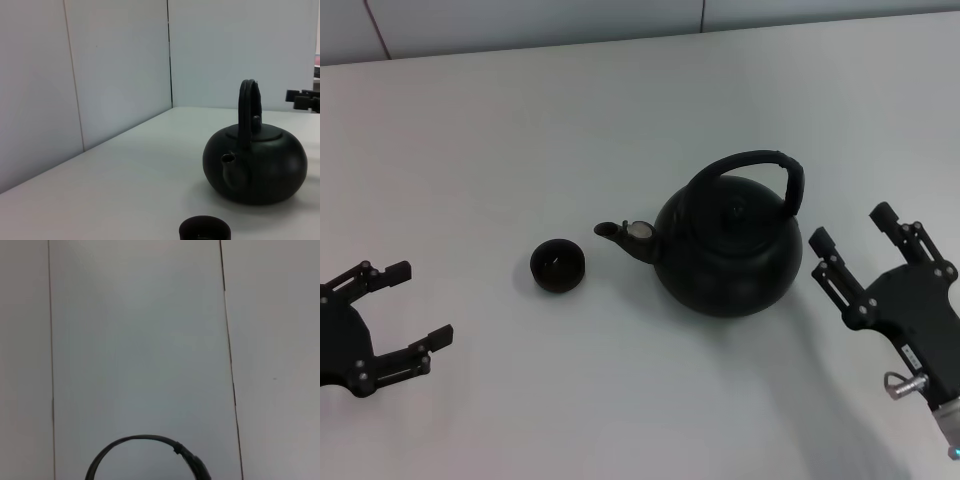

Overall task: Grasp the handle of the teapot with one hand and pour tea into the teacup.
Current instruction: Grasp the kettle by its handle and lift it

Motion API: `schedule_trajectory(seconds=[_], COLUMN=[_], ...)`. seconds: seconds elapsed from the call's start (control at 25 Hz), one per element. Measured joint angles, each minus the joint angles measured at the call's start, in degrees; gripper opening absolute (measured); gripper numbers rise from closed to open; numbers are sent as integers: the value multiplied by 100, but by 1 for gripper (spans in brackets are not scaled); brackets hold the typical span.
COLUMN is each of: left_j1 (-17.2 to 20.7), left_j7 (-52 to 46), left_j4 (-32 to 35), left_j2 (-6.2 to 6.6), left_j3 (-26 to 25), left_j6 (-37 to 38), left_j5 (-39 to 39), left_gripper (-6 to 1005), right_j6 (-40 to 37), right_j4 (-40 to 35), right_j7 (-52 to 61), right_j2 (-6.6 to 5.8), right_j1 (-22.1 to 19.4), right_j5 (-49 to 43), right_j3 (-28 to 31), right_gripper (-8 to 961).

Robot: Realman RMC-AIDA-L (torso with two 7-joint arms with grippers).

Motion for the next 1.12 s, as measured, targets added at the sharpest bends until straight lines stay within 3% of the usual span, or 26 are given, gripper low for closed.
schedule_trajectory(seconds=[0.48, 1.12], left_j1=[-3, 3], left_j7=[11, -22], left_j4=[-8, -9], left_j2=[-8, -13], left_j3=[3, 2], left_j6=[-2, 31], left_j5=[-127, -221], left_gripper=[859, 859], right_j6=[628, 1075], right_j4=[-5, -26], right_j7=[36, 40], right_j2=[-16, -22], right_j1=[562, 924], right_j5=[2, 2], right_j3=[218, 459], right_gripper=[722, 722])
